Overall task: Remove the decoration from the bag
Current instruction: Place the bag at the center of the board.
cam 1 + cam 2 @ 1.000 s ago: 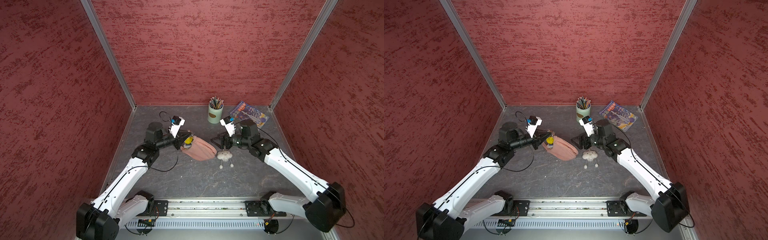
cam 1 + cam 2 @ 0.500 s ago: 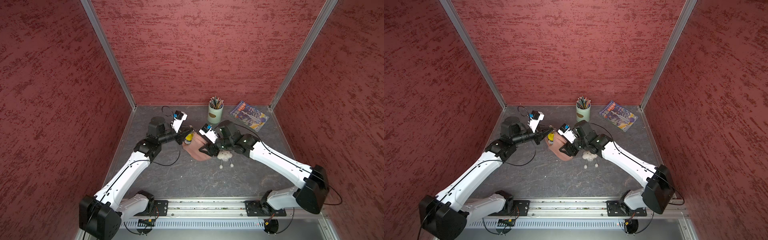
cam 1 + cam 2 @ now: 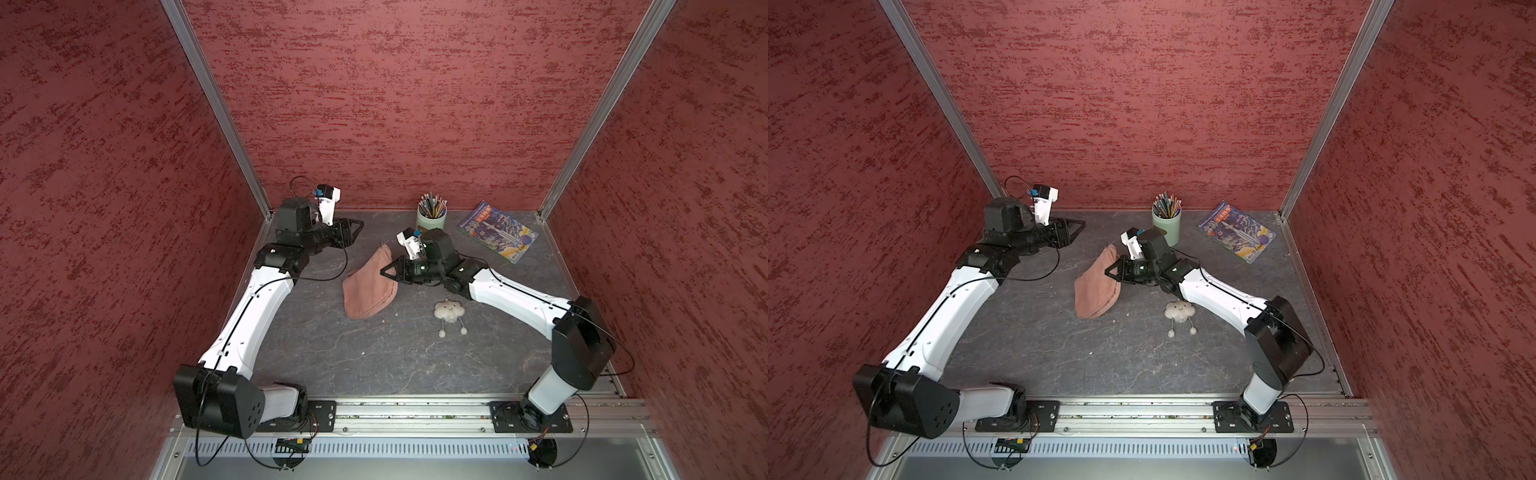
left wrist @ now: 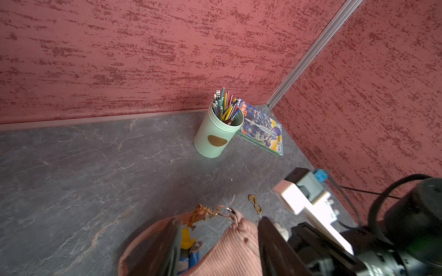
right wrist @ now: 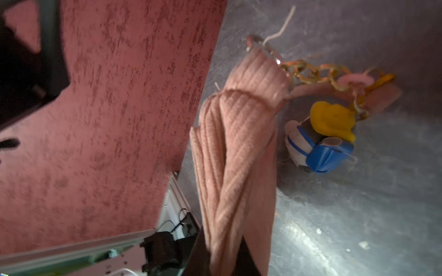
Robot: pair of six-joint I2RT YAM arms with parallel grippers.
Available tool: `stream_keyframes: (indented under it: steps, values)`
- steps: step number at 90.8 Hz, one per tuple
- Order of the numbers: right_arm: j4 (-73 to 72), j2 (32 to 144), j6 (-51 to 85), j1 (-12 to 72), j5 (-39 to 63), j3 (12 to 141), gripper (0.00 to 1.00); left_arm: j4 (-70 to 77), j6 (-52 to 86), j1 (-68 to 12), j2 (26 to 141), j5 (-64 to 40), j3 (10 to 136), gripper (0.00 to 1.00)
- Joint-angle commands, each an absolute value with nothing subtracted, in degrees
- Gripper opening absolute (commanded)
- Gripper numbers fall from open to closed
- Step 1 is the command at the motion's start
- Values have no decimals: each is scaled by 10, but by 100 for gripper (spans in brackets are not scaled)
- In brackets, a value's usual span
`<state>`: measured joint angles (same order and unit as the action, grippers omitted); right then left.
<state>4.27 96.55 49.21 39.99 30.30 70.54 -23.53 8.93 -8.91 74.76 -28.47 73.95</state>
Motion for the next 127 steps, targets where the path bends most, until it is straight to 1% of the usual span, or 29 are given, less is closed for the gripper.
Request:
stream_keyframes:
  steps: [1, 7, 12, 23, 29, 37, 41, 45, 49, 59, 70, 80, 95, 109, 127]
  values:
    - [-24, 974, 660, 403, 316, 655, 1, -263, 118, -80, 717, -290, 715, 55]
    - [36, 969, 645, 409, 301, 633, 6, -266, 129, -72, 702, -284, 686, 56]
    - [63, 964, 641, 413, 304, 605, 12, -268, 142, -68, 692, -274, 663, 56]
    - [147, 947, 600, 413, 321, 577, 19, -267, 164, -68, 685, -260, 626, 56]
    - [196, 937, 564, 413, 318, 580, 29, -265, 170, -74, 693, -256, 613, 57]
    - [278, 939, 504, 411, 296, 608, 46, -271, 159, -91, 712, -234, 605, 58]
    - [313, 937, 463, 409, 275, 626, 50, -276, 152, -104, 723, -220, 603, 58]
    - [350, 928, 420, 404, 232, 641, 53, -286, 141, -114, 733, -201, 601, 59]
    - [381, 920, 380, 399, 162, 661, 54, -290, 129, -122, 740, -183, 597, 60]
    - [401, 919, 298, 375, 96, 709, 56, -289, 119, -133, 756, -151, 572, 62]
    - [364, 948, 259, 372, 101, 753, 57, -286, 118, -152, 793, -120, 558, 64]
    - [345, 982, 263, 383, 88, 792, 61, -285, 114, -171, 829, -77, 561, 65]
    - [314, 1050, 290, 400, 67, 841, 63, -252, 108, -172, 869, -39, 563, 65]
    - [312, 1112, 263, 400, 8, 887, 61, -238, 98, -176, 931, -47, 585, 64]
    - [341, 1168, 208, 386, 22, 923, 57, -233, 88, -183, 980, -38, 598, 63]
